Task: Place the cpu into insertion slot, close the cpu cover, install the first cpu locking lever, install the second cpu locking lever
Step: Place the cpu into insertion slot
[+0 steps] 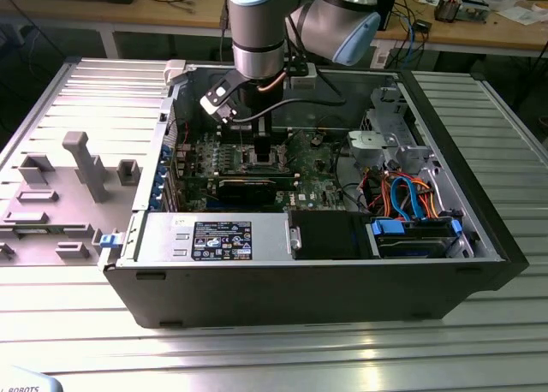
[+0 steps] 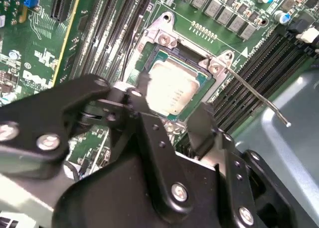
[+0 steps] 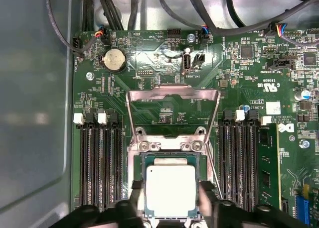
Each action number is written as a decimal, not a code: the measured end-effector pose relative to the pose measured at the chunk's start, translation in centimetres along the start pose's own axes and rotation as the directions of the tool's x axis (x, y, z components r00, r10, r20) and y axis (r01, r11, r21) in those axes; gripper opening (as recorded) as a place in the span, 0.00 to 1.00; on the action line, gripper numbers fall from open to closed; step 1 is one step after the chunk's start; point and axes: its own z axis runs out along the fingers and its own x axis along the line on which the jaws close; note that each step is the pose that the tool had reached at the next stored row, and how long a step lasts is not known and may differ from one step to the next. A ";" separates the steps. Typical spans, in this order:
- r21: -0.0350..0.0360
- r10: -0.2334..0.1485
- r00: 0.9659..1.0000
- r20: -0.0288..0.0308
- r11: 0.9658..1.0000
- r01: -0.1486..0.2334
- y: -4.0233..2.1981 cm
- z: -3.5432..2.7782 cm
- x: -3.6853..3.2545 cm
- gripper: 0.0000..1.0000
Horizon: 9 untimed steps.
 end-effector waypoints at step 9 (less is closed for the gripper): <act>0.000 0.000 1.000 0.000 1.000 0.000 0.01 0.00 0.00 0.11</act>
